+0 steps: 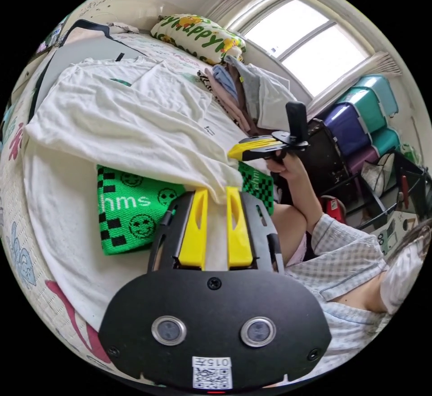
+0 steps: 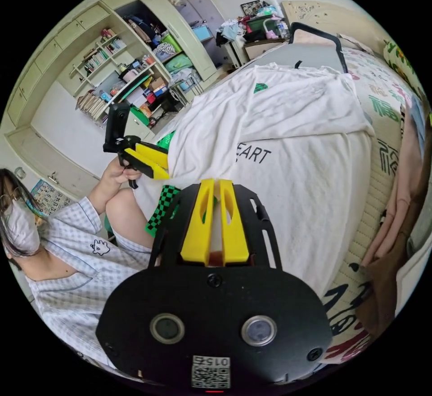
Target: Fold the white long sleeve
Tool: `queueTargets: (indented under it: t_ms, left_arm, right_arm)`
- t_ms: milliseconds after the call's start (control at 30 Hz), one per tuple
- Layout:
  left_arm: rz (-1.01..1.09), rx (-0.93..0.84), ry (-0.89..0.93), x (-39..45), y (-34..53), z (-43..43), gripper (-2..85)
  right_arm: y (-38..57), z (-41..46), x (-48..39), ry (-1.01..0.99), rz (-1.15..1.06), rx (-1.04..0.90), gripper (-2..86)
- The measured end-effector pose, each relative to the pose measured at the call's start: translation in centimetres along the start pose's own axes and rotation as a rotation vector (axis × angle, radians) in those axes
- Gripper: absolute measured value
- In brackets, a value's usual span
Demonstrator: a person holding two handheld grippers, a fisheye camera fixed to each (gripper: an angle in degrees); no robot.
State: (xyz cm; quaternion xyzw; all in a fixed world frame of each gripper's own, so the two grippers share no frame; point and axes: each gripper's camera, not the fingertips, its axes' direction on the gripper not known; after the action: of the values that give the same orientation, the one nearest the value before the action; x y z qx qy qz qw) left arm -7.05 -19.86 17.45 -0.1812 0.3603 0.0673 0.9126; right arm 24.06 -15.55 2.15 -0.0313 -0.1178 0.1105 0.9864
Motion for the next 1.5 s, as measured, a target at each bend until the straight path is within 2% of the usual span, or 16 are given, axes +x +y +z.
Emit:
queueTargets:
  t_ms: [200,367,467,567,700,767,833,1000,1100,1200,1300,1500]
  left_arm:
    - [0.031,-0.026,-0.003,0.1,1.4,1.2,-0.4]
    - [0.025,-0.033,0.04,-0.2,2.2,2.4,0.2]
    - [0.091,-0.013,0.115,0.6,3.7,0.9,2.0]
    - [0.098,0.127,0.136,0.2,6.1,-2.9,3.4]
    - [-0.103,0.315,0.113,-5.8,8.8,-7.1,4.7]
    - [-0.163,0.378,0.093,-9.0,9.7,-8.0,5.2]
    - [-0.328,0.436,0.065,-14.1,10.9,-8.2,5.3]
    - [-0.442,0.468,0.117,-20.7,10.2,-6.2,5.8]
    - [-0.432,0.428,0.083,-22.4,8.2,-4.5,8.2]
    - [-0.413,0.402,0.115,-23.8,6.6,-2.7,9.3]
    - [-0.409,0.422,0.159,-24.9,6.6,-1.8,8.9]
    - [-0.386,0.512,0.181,-24.5,9.5,-1.3,9.2]
  right_arm:
    - [0.5,-1.7,1.4,0.059,0.028,0.023,-0.7]
    - [-0.4,-0.8,2.1,0.066,0.017,-0.034,-0.6]
    - [-1.3,-2.1,1.6,0.125,-0.019,-0.017,0.4]
    - [-3.3,-4.1,1.9,0.159,-0.041,0.069,3.8]
    - [-9.1,-4.8,3.8,-0.047,-0.09,0.116,4.3]
    - [-12.0,-4.2,4.8,-0.054,-0.078,0.139,4.6]
    - [-16.4,-2.3,6.4,-0.027,-0.057,0.155,5.2]
    - [-25.0,2.6,11.5,-0.153,0.073,0.18,6.2]
    - [-29.6,5.7,13.9,-0.189,0.136,0.2,6.3]
    - [-34.1,9.0,15.3,-0.084,0.164,0.119,6.9]
    - [-37.9,11.6,16.4,-0.03,0.171,0.057,8.3]
    - [-42.6,15.3,16.9,-0.085,0.112,-0.052,9.0]
